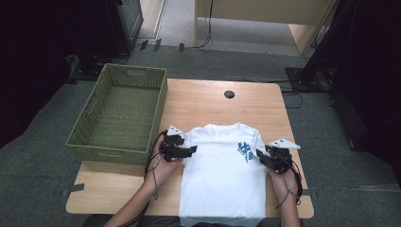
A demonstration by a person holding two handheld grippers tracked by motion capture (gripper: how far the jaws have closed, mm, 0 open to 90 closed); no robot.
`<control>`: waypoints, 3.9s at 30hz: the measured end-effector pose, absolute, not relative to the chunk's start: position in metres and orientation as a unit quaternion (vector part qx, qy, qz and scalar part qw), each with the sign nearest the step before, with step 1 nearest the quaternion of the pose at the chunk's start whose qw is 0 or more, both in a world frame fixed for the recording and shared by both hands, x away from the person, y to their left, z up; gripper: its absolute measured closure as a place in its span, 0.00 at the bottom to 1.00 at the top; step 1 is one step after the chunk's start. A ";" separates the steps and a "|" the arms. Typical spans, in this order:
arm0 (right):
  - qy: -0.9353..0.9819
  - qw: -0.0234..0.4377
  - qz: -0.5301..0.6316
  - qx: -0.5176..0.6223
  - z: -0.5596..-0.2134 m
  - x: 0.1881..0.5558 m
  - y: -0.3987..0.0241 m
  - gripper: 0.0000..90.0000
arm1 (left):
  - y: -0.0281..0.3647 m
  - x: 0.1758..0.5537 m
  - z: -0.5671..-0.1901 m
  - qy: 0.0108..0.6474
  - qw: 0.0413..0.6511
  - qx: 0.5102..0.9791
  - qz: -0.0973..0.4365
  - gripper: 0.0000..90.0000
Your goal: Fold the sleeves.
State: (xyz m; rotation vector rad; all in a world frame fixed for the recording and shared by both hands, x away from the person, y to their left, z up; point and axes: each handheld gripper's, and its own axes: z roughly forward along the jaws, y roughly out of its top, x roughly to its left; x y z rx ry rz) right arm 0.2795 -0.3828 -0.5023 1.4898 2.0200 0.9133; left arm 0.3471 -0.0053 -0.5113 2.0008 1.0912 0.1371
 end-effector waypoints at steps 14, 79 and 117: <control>0.730 0.203 0.333 0.561 -0.511 0.284 -0.391 0.69 | -0.006 0.347 -0.514 0.436 0.412 0.798 0.052 0.35; 0.751 0.205 0.361 0.513 -0.512 0.309 -0.353 0.56 | -0.002 0.348 -0.511 0.440 0.417 0.793 0.059 0.35; 0.732 0.216 0.361 0.536 -0.531 0.299 -0.376 0.42 | -0.003 0.347 -0.513 0.441 0.417 0.793 0.059 0.35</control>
